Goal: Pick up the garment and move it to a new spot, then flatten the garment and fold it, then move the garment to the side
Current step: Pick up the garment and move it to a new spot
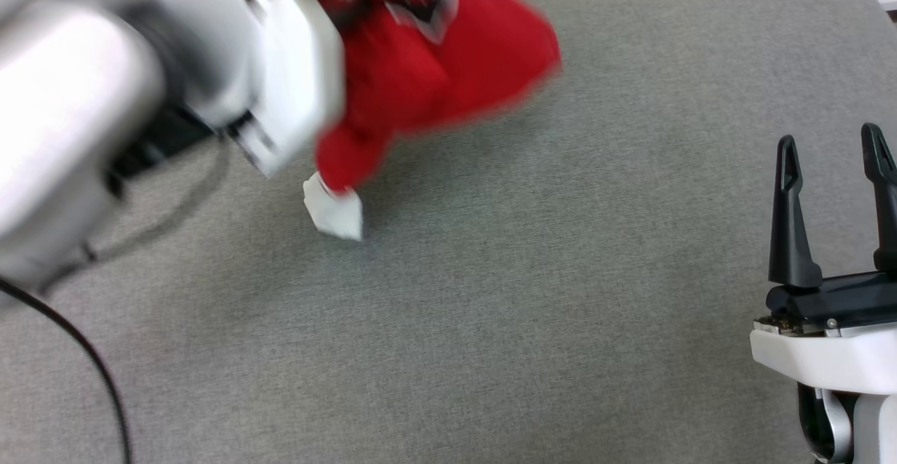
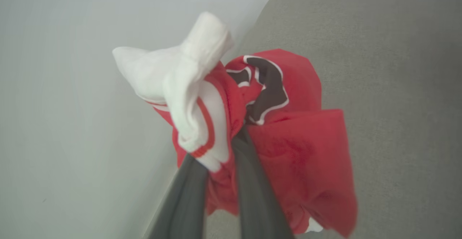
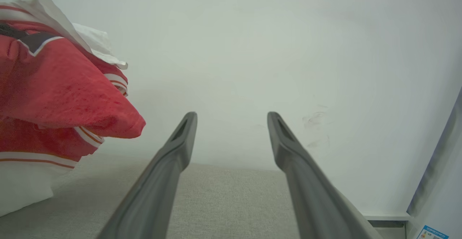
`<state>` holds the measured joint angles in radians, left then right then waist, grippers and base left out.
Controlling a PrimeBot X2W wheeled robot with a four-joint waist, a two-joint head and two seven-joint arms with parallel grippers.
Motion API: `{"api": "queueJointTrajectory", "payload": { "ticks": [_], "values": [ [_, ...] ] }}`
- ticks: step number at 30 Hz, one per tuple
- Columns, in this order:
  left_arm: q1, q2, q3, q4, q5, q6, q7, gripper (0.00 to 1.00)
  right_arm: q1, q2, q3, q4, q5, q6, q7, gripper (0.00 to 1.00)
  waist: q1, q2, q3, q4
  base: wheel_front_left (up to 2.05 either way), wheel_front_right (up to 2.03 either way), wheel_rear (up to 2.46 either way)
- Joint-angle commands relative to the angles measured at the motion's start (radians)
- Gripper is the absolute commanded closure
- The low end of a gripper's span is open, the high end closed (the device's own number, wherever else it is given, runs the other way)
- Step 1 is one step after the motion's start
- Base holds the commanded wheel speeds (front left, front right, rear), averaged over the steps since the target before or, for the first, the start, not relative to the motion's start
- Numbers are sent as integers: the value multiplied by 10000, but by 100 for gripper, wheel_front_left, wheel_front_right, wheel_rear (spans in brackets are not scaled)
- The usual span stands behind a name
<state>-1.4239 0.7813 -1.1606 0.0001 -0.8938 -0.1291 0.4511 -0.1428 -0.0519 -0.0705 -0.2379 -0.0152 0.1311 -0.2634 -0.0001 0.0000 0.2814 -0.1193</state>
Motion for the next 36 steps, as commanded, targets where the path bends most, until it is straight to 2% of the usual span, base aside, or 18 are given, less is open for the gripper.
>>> {"api": "queueJointTrajectory", "payload": {
  "ticks": [1,7,15,21,24,25,26,27,31,36],
  "values": [
    [274,-133,-112,-60,-21,8,-122,100,61,28,2,18,47,-7,-21,0,1,0,-15,-62,0,0,0],
    [1764,-1485,-934,51,242,7,-408,100,47,25,-44,49,39,-7,-21,0,1,0,120,-134,0,0,0],
    [4420,-3149,-1191,868,933,7,-367,100,-218,25,-19,148,182,-7,-21,0,1,0,646,-368,0,0,0],
    [5951,-3919,-1208,1537,1506,5,-393,100,-319,25,-73,277,246,-7,-21,0,1,0,843,-483,0,0,0],
    [5979,-4149,-1208,1909,1669,0,-903,100,-276,24,-105,347,241,-7,-21,0,1,0,778,-463,0,0,0],
    [5878,-4232,-1204,2034,1682,0,-1179,87,-232,24,-116,374,225,-7,-21,0,1,0,715,-439,0,0,0],
    [5719,-4313,-1170,2195,1763,0,-1544,5,-186,25,-118,405,201,-7,-21,0,1,0,635,-409,0,0,0],
    [5593,-4405,-1098,2340,1864,8,-1901,0,-139,24,-140,433,176,-7,-21,0,1,0,547,-376,0,0,0],
    [5378,-4711,-791,2596,2258,89,-3254,0,36,24,-132,526,108,-7,-21,0,1,0,139,-255,0,0,0],
    [5278,-4784,-257,2237,2603,617,-4538,0,235,26,-186,559,0,-7,-21,0,1,0,-333,-9,0,0,0]
  ]
}}
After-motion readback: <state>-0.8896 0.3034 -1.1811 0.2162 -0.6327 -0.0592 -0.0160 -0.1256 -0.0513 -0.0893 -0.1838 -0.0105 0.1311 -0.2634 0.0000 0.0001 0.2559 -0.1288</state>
